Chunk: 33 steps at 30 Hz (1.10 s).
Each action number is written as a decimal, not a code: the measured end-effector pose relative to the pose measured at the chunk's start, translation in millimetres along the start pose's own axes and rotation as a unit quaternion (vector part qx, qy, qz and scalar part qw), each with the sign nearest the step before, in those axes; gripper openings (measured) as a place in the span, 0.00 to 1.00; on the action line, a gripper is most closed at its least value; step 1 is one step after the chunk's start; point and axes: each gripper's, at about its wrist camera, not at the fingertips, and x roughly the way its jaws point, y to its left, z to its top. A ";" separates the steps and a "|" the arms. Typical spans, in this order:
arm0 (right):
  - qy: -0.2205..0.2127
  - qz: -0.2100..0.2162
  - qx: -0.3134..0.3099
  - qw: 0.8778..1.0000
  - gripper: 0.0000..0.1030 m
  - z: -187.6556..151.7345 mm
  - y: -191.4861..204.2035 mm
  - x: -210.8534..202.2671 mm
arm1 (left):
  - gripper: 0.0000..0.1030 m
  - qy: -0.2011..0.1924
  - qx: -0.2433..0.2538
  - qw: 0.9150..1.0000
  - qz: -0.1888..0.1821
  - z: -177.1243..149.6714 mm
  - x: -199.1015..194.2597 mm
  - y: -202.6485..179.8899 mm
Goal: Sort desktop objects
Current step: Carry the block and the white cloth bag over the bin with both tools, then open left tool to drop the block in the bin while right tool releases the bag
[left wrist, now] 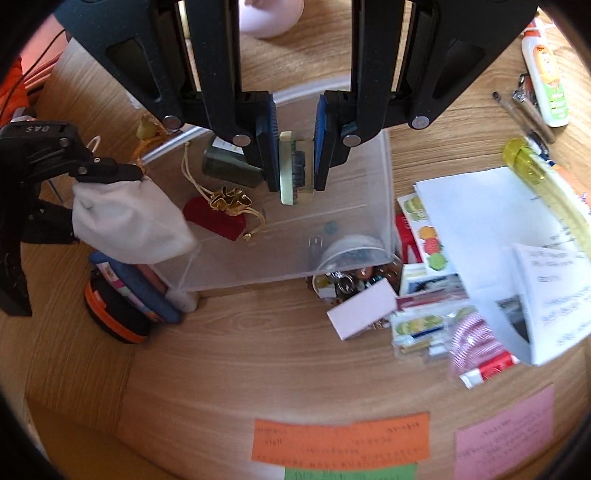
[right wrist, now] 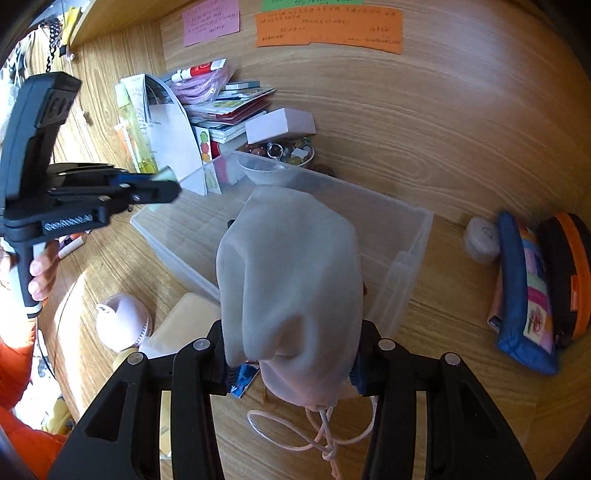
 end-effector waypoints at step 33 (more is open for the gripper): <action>0.022 -0.001 0.025 0.999 0.52 8.5 -14.1 25.8 | 0.15 0.040 0.026 0.999 0.011 -2.8 46.2 -4.3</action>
